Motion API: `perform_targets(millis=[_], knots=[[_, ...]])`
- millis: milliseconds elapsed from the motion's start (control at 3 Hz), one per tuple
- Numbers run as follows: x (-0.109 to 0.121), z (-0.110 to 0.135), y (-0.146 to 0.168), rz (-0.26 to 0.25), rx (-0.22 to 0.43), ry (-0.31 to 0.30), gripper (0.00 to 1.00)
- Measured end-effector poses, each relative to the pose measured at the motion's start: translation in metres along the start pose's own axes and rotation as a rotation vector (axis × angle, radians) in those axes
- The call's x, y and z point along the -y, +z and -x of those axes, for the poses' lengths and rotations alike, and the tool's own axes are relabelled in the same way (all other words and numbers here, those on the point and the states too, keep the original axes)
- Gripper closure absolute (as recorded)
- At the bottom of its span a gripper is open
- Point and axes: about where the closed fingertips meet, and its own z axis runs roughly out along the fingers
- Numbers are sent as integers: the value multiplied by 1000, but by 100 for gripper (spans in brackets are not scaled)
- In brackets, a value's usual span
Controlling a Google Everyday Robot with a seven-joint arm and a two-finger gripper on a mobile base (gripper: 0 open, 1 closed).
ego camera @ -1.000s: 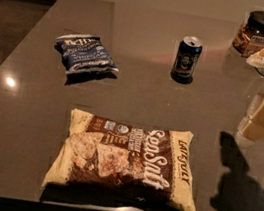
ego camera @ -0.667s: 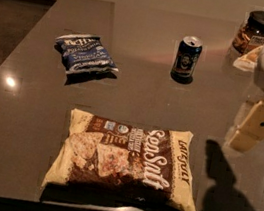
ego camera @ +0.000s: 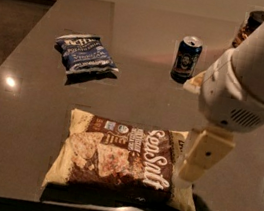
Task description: Pick brown chip bag
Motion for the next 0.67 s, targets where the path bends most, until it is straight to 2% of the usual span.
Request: perform_targets(millis=[333,667], knots=[[-14,20,35,37,44,-20,0],[-23,29,71,65,54,-19,0]])
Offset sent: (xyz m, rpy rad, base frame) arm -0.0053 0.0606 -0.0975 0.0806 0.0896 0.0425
